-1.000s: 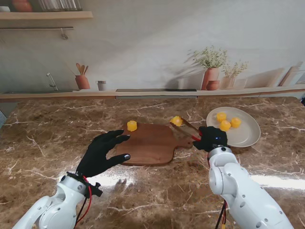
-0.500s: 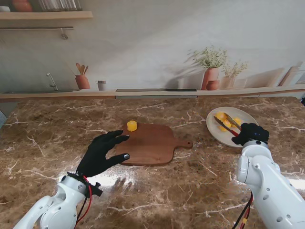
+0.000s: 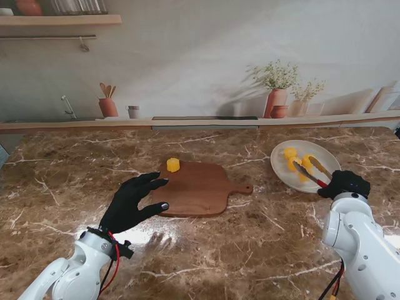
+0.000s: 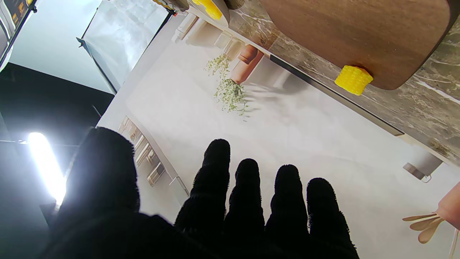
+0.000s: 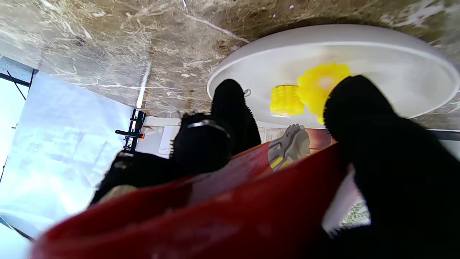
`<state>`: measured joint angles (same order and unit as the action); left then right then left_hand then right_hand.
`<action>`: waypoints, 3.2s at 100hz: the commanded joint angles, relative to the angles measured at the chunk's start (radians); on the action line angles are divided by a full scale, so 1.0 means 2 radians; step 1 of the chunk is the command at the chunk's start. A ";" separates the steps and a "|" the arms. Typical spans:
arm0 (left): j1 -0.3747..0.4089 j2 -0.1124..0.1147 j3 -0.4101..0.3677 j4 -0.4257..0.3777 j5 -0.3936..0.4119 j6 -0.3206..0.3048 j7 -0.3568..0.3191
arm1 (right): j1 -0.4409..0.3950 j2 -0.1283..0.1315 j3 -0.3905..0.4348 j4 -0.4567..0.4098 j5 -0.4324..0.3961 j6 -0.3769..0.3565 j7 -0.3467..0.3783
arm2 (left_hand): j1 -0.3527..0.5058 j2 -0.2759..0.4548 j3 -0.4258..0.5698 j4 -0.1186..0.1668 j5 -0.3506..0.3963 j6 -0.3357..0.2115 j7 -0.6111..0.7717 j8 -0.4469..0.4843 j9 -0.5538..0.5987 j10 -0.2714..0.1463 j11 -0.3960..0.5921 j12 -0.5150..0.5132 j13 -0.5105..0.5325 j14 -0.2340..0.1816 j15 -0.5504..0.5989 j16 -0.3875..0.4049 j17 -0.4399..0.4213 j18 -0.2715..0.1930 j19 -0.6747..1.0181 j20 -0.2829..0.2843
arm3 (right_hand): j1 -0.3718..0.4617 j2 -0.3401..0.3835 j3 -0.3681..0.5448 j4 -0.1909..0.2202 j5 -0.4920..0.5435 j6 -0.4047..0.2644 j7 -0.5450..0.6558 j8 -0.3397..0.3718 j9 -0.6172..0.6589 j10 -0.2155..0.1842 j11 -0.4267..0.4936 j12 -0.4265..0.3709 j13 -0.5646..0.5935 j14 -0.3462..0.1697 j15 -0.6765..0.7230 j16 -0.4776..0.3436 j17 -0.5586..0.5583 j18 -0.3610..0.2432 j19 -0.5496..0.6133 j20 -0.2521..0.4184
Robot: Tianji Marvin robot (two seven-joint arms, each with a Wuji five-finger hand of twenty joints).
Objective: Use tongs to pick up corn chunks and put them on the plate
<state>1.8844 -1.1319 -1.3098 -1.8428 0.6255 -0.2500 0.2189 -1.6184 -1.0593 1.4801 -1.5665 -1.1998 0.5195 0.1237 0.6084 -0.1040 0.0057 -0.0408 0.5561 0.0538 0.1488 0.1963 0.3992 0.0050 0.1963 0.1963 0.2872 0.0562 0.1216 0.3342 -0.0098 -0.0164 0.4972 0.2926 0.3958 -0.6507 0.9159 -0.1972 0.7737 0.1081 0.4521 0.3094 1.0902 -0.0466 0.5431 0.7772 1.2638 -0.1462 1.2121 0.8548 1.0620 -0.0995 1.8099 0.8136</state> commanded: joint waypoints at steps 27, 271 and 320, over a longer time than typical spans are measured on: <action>-0.003 0.001 0.002 0.002 -0.001 -0.003 -0.010 | -0.014 -0.003 -0.020 -0.037 0.003 -0.052 -0.038 | 0.007 0.012 -0.013 0.010 -0.001 -0.014 -0.001 0.004 -0.001 -0.004 -0.010 -0.007 -0.002 -0.021 -0.012 -0.007 -0.006 -0.009 -0.016 -0.002 | 0.005 0.018 0.009 0.024 0.009 -0.022 -0.007 0.011 -0.018 0.000 0.010 -0.007 -0.002 -0.018 0.029 0.019 0.008 -0.062 0.040 -0.005; -0.005 0.010 -0.005 -0.044 -0.003 0.037 -0.066 | 0.405 -0.121 -0.561 0.321 0.318 -0.088 -0.066 | 0.008 0.011 -0.012 0.010 0.000 -0.015 0.000 0.004 -0.001 -0.005 -0.009 -0.006 -0.002 -0.022 -0.011 -0.006 -0.006 -0.006 -0.019 -0.001 | -0.046 0.089 0.003 0.028 -0.048 -0.034 -0.042 0.036 -0.083 -0.009 0.043 0.001 -0.017 -0.038 0.054 0.015 0.004 -0.076 0.039 0.007; 0.003 0.009 -0.008 -0.048 -0.002 0.036 -0.063 | 0.352 -0.080 -0.519 0.266 0.237 -0.098 -0.114 | 0.010 0.013 -0.013 0.010 -0.003 -0.016 -0.001 0.004 -0.005 -0.007 -0.011 -0.007 -0.005 -0.021 -0.013 -0.007 -0.008 -0.003 -0.026 -0.004 | 0.021 0.111 0.067 -0.033 0.030 -0.102 0.101 -0.049 0.053 -0.028 0.020 -0.007 0.029 -0.003 0.066 0.022 0.039 -0.017 0.066 -0.005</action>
<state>1.8805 -1.1110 -1.3276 -1.9354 0.6187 -0.1816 0.0894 -0.8817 -1.2385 0.4294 -1.0386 -0.7064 0.3303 -0.0770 0.6084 -0.1040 0.0057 -0.0408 0.5561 0.0538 0.1488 0.1964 0.3992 0.0050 0.1963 0.1961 0.2872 0.0562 0.1216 0.3340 -0.0098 -0.0164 0.4841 0.2926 0.3977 -0.4982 0.8410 -0.2315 0.7513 0.0987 0.5820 0.2341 1.1296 -0.0702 0.6013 0.7900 1.2704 -0.1630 1.2742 0.8767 1.0835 -0.1090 1.8104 0.8237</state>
